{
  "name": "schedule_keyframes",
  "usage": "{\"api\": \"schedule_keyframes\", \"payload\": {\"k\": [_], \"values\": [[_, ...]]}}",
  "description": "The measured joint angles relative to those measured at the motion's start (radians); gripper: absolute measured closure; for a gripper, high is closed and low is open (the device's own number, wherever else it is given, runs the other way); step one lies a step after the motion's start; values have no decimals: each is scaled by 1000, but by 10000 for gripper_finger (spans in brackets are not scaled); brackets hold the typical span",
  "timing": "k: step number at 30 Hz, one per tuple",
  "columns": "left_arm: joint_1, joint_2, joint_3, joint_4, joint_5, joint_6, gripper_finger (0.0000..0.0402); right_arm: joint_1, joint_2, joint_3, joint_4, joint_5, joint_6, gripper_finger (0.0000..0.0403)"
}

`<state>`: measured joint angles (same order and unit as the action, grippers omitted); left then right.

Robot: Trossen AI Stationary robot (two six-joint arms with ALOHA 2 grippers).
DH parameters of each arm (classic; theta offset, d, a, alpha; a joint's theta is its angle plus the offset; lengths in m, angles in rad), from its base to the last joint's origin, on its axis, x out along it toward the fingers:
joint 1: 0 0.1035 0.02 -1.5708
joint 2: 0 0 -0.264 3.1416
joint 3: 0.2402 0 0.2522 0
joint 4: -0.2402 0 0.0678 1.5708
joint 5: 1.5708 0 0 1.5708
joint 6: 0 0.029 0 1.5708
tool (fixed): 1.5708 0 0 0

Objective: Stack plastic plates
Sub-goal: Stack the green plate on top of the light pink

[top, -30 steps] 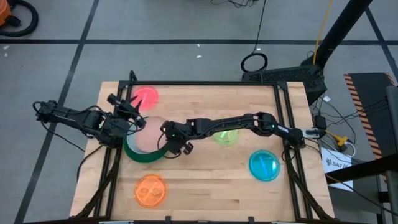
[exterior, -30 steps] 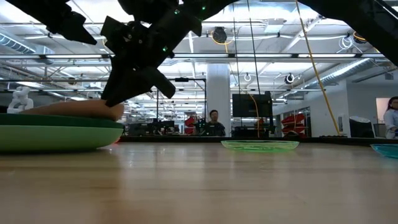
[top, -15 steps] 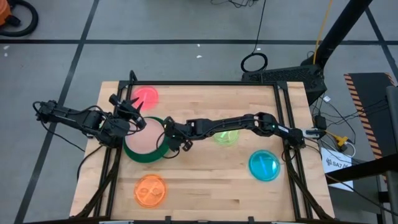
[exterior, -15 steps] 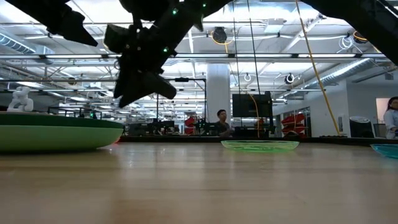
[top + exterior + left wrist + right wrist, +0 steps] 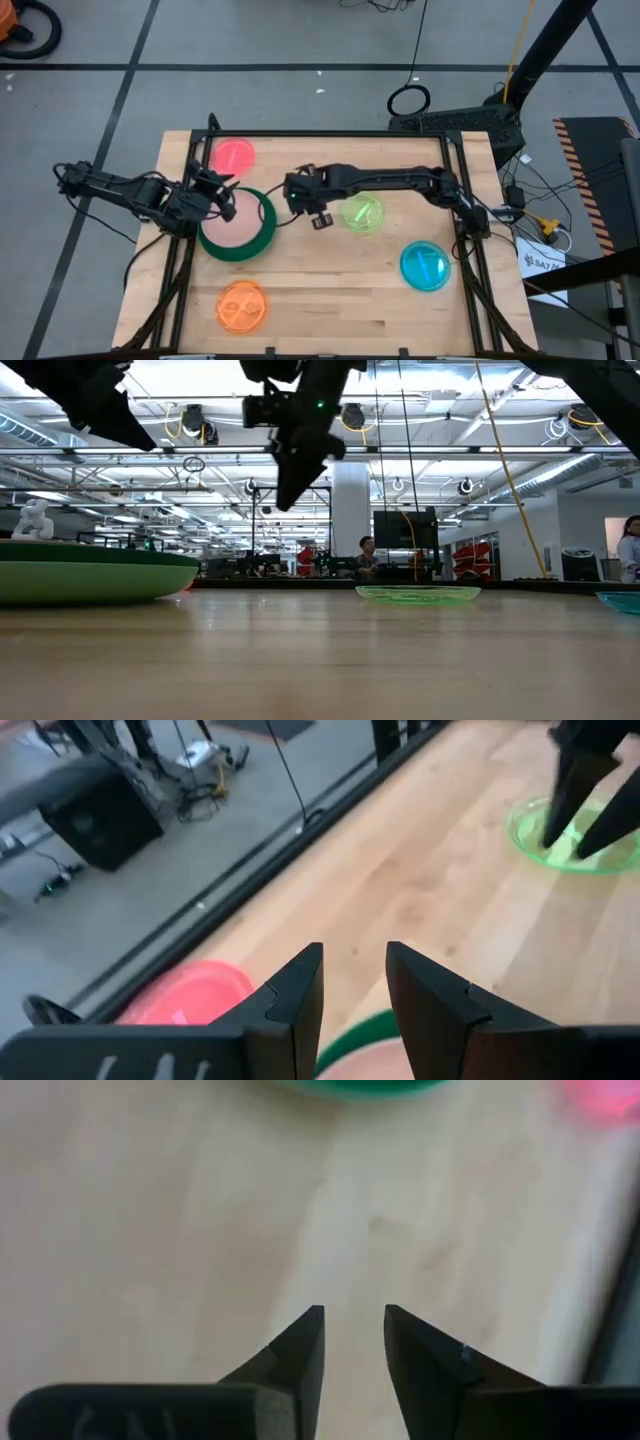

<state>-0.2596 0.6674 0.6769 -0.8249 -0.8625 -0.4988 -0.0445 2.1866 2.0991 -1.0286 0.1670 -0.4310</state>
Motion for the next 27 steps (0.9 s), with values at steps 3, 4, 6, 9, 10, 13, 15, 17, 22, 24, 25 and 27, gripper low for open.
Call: {"api": "schedule_keyframes", "payload": {"k": [3,4,6,9,10,13,15,17,22,24,25,27], "values": [[0,23,0,-5,13,-20,282,-4,-4,0,-95,-69,90,312],[0,32,0,-5,14,-21,282,-4,-3,0,-125,-90,115,313],[0,53,0,-5,14,-27,282,-4,-3,0,-179,-111,162,316],[0,84,0,-5,14,-31,282,4,-3,0,-242,-120,228,318],[0,93,0,-5,14,-34,282,6,-3,0,-258,-120,252,319],[0,121,0,-5,14,-35,282,14,-3,0,-319,-120,330,319],[0,135,0,-5,14,-37,282,17,-3,-1,-364,-121,356,319],[0,148,0,-5,14,-39,282,17,-4,-23,-366,-121,360,319],[0,165,0,-9,14,-42,282,15,-22,-127,-348,-121,350,319],[0,165,0,-9,14,-40,282,12,-47,-185,-336,-121,355,319],[0,164,0,-9,13,-39,282,10,-59,-218,-327,-121,362,319],[0,164,0,-12,13,-38,282,1,-98,-296,-281,-121,367,319]]}}
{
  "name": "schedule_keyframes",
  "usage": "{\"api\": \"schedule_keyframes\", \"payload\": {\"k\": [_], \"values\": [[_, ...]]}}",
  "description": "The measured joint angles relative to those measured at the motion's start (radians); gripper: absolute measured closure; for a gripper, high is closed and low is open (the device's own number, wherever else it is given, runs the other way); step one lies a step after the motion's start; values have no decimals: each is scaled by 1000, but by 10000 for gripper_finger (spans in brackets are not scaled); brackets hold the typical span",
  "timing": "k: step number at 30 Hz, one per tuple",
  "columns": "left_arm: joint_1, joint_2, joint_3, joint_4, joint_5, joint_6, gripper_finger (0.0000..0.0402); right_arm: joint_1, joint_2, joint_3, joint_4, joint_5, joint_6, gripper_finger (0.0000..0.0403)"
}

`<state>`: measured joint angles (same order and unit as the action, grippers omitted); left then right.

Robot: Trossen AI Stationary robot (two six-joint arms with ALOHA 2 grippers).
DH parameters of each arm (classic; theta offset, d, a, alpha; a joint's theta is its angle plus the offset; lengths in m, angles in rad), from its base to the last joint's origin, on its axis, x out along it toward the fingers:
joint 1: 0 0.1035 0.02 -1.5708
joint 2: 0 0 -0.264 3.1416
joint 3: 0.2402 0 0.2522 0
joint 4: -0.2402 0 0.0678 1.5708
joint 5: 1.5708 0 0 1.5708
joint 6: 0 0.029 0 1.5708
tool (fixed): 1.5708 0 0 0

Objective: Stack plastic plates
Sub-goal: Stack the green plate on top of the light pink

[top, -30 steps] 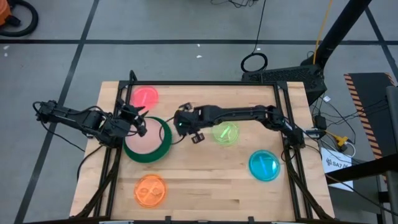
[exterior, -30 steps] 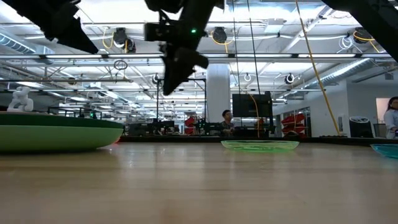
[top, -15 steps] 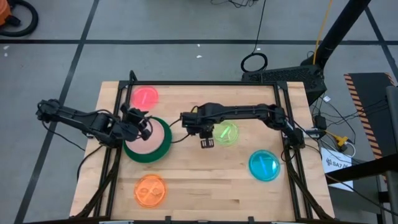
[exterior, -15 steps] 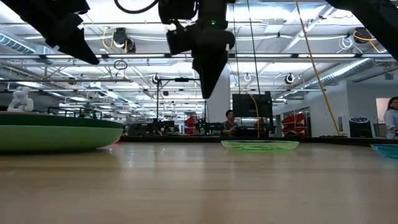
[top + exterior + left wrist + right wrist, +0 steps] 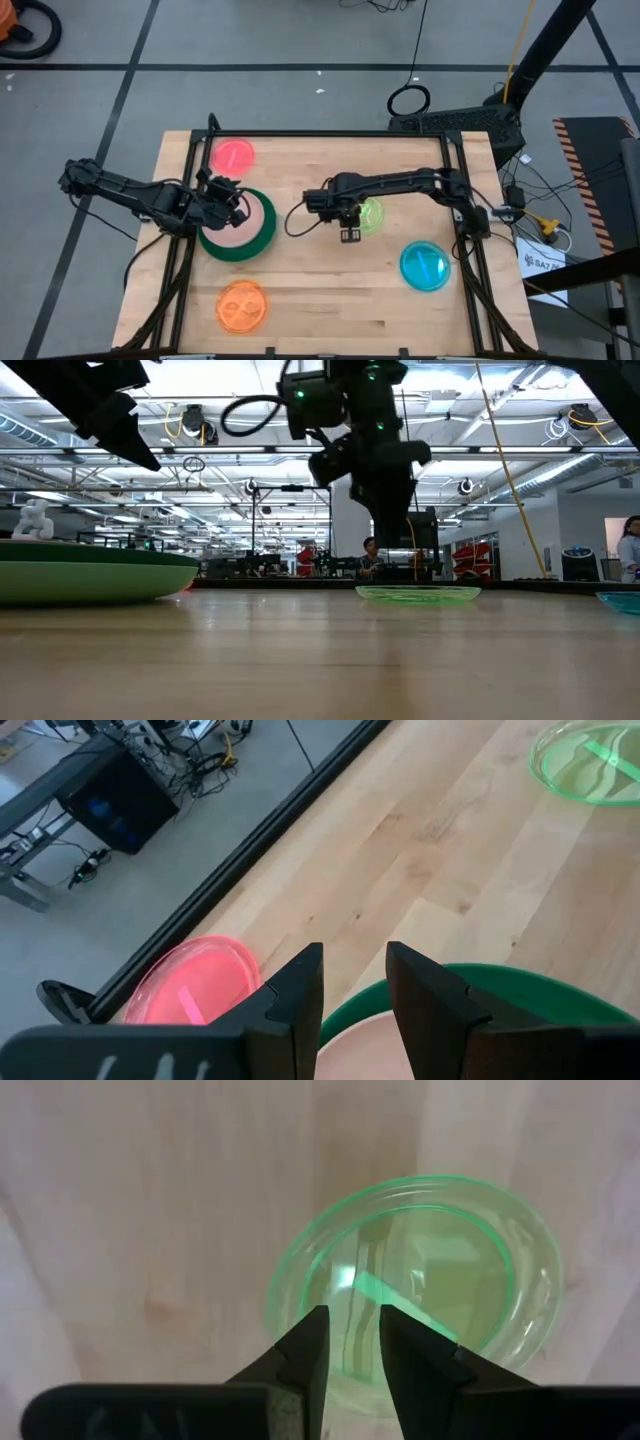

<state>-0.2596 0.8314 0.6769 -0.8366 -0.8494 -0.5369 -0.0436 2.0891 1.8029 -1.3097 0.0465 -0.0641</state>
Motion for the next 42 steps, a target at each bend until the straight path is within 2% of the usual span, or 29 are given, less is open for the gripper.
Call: {"api": "schedule_keyframes", "payload": {"k": [5,11,18,24,32,38,42], "values": [[0,0,0,0,-5,5,282,-42,-168,-234,183,0,45,319],[0,0,0,0,-6,10,282,-126,-371,-501,422,4,184,319],[0,0,0,1,-16,34,282,-194,-522,-708,525,3,419,318],[0,0,0,2,-17,37,282,-225,-568,-789,529,4,571,305],[0,0,0,4,-55,45,282,-238,-565,-854,598,6,628,272],[0,0,0,4,-69,52,282,-239,-565,-893,631,37,648,269],[0,0,0,4,-70,54,282,-239,-565,-938,723,33,655,269]]}}
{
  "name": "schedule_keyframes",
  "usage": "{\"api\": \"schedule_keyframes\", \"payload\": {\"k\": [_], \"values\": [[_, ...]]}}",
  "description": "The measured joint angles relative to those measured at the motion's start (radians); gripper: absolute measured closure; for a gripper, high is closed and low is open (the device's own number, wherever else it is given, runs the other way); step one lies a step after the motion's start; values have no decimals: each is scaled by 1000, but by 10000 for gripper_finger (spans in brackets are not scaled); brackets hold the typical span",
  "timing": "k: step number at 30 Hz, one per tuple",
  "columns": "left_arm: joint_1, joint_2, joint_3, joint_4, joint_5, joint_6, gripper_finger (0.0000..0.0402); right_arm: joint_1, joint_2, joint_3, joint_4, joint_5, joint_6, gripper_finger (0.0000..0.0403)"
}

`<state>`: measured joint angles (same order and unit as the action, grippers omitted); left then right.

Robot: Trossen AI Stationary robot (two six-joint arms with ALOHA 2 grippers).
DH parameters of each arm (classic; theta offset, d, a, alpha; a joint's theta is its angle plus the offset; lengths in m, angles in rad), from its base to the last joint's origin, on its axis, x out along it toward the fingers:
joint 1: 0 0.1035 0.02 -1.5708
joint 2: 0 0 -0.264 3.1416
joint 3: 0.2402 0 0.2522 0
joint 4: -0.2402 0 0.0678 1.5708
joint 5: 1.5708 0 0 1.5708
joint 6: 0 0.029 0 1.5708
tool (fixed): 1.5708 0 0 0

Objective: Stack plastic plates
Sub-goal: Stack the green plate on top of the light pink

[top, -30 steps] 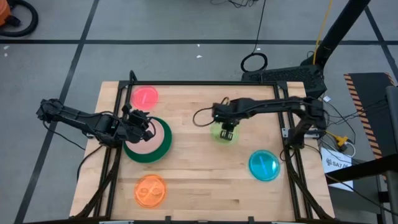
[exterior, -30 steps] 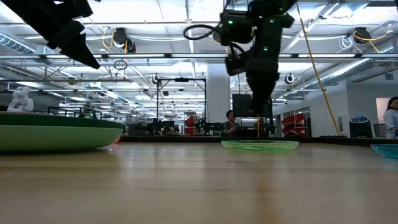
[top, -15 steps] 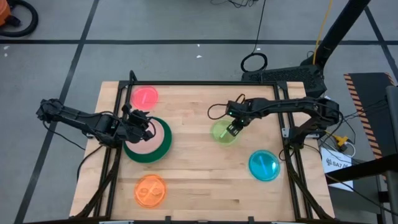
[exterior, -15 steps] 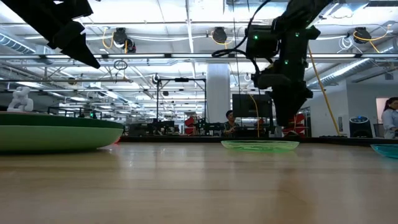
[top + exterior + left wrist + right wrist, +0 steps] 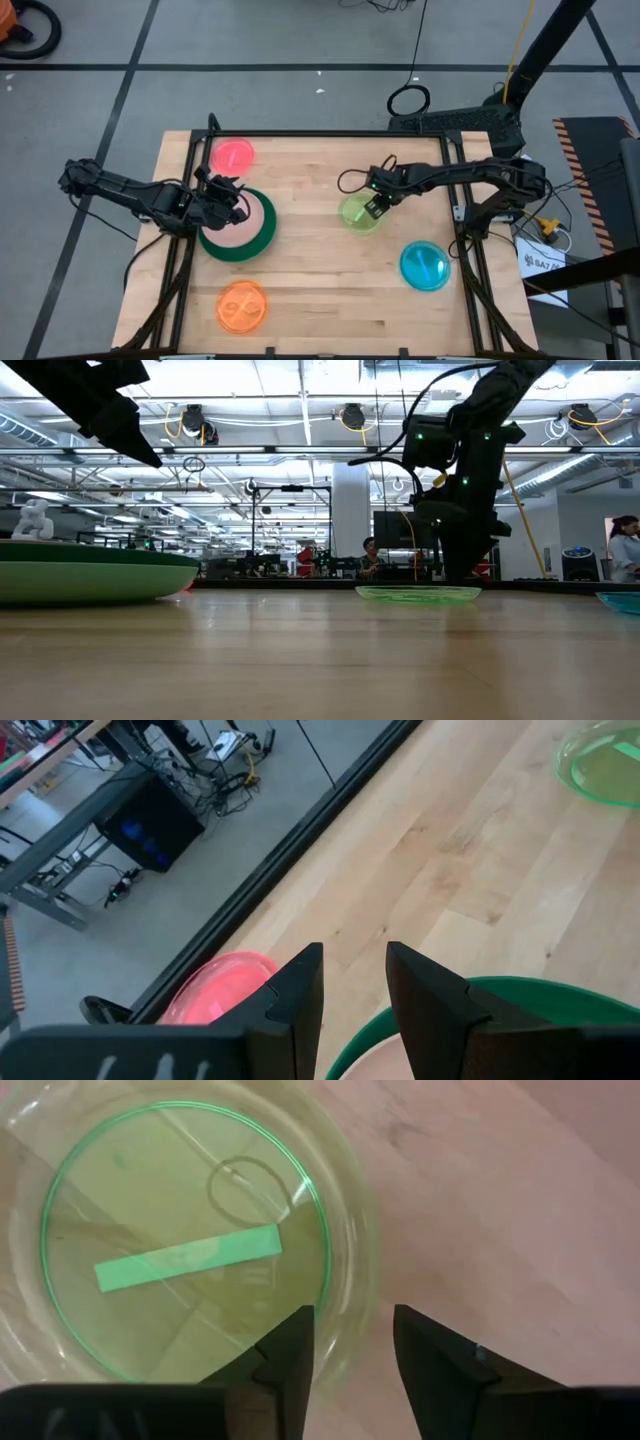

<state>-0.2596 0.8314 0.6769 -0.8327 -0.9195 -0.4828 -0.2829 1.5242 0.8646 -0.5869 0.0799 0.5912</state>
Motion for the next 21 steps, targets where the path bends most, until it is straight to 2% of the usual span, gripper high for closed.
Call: {"api": "schedule_keyframes", "payload": {"k": [21], "values": [[0,0,0,1,-7,7,282,0,0,-105,206,4,51,269]]}}
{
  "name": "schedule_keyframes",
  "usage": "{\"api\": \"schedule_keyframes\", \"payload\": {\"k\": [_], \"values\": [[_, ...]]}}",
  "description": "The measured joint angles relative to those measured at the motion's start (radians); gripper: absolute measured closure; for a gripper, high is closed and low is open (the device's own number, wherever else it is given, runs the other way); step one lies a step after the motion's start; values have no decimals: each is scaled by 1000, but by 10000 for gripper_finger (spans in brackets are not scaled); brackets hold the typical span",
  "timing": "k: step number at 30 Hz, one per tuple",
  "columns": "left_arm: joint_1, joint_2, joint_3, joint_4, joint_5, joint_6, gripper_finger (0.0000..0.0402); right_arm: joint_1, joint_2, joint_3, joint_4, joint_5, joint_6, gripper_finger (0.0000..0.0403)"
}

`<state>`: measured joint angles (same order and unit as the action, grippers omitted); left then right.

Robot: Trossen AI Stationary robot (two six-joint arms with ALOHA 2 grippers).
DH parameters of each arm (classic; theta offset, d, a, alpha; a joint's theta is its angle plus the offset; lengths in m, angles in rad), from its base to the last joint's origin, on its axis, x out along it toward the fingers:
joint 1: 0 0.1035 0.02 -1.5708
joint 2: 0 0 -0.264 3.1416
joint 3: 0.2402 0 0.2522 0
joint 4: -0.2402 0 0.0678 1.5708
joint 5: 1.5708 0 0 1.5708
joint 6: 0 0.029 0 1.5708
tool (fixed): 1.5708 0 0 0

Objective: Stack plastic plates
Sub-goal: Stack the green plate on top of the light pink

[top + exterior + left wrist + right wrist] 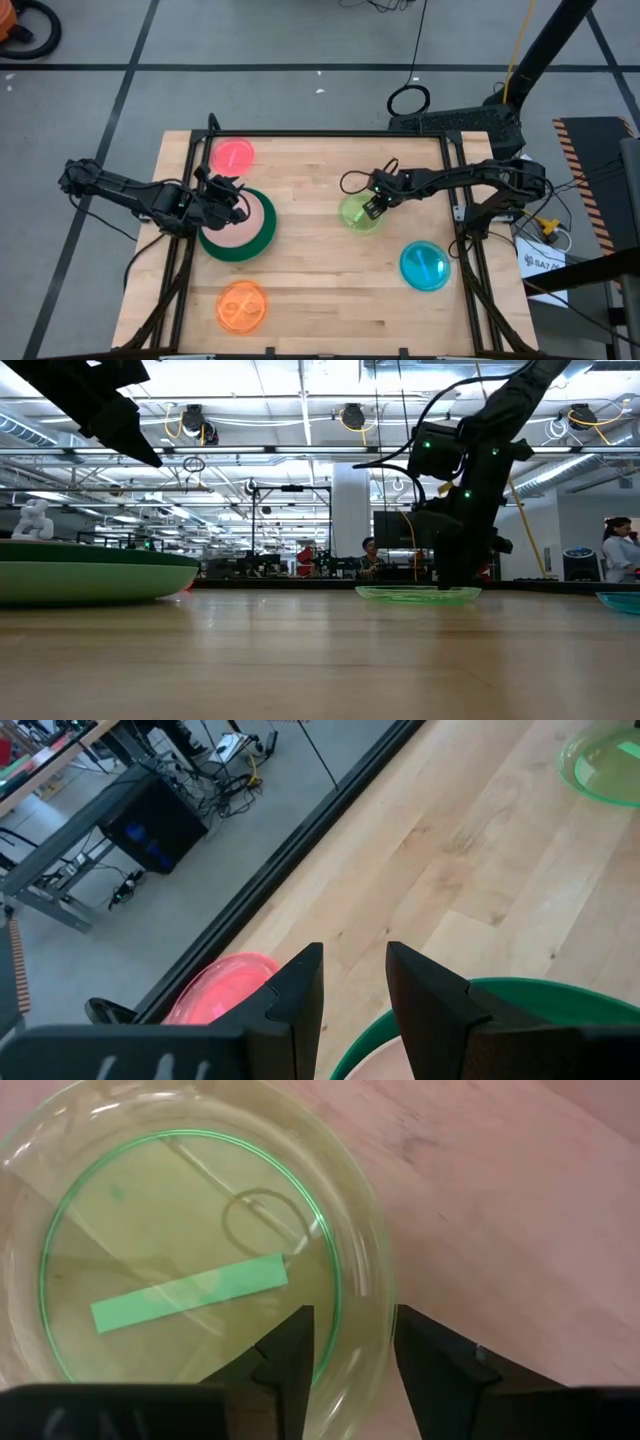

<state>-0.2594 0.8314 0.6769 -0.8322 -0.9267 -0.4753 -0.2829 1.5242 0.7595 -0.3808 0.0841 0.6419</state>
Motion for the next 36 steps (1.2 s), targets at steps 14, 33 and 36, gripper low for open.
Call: {"api": "schedule_keyframes", "payload": {"k": [14,33,36], "values": [[0,0,0,0,0,-5,282,1,0,-26,79,20,1,284],[0,0,0,0,0,-4,282,0,0,-25,138,24,-27,400],[0,0,0,0,0,-4,282,0,0,-25,138,24,-29,397]]}}
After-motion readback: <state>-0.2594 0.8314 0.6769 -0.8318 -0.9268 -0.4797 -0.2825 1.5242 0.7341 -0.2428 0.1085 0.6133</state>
